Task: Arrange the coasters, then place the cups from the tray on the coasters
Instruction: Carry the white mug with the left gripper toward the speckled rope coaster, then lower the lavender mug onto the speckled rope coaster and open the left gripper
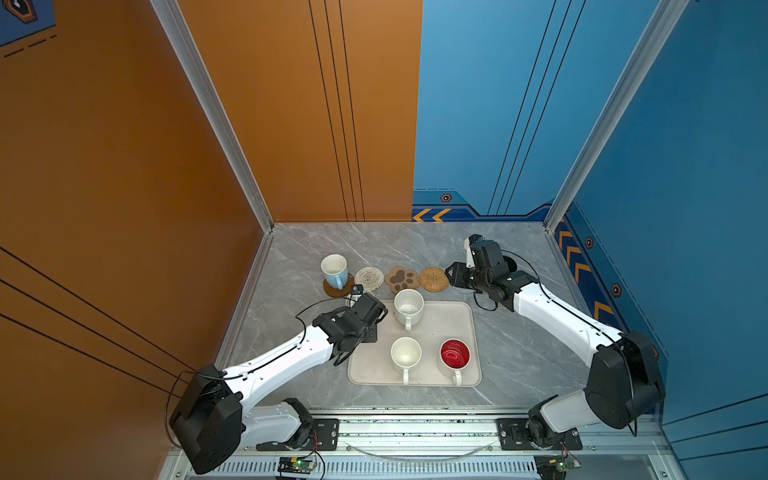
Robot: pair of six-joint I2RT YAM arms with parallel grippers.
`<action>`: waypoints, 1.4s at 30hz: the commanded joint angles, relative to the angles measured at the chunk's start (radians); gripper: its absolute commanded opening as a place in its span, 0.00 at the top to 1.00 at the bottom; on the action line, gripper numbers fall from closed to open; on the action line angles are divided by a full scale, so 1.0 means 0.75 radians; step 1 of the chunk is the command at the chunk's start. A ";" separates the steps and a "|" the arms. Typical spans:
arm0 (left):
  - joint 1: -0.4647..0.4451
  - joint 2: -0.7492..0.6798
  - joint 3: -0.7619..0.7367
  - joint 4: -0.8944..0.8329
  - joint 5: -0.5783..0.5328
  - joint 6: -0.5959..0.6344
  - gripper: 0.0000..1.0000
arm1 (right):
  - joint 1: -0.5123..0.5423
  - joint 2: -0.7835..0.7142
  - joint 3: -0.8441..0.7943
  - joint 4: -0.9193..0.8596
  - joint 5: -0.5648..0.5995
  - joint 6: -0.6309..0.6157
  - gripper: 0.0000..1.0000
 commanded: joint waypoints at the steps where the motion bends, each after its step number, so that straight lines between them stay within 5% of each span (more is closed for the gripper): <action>1: 0.053 0.048 0.085 0.160 0.019 0.092 1.00 | -0.019 -0.010 0.015 -0.009 -0.031 -0.015 0.52; 14: 0.225 0.334 0.358 0.241 0.108 0.231 1.00 | -0.063 -0.059 -0.016 0.003 -0.080 -0.010 0.52; 42: 0.370 0.722 0.637 0.272 0.164 0.302 1.00 | -0.112 -0.077 -0.043 0.004 -0.093 -0.007 0.52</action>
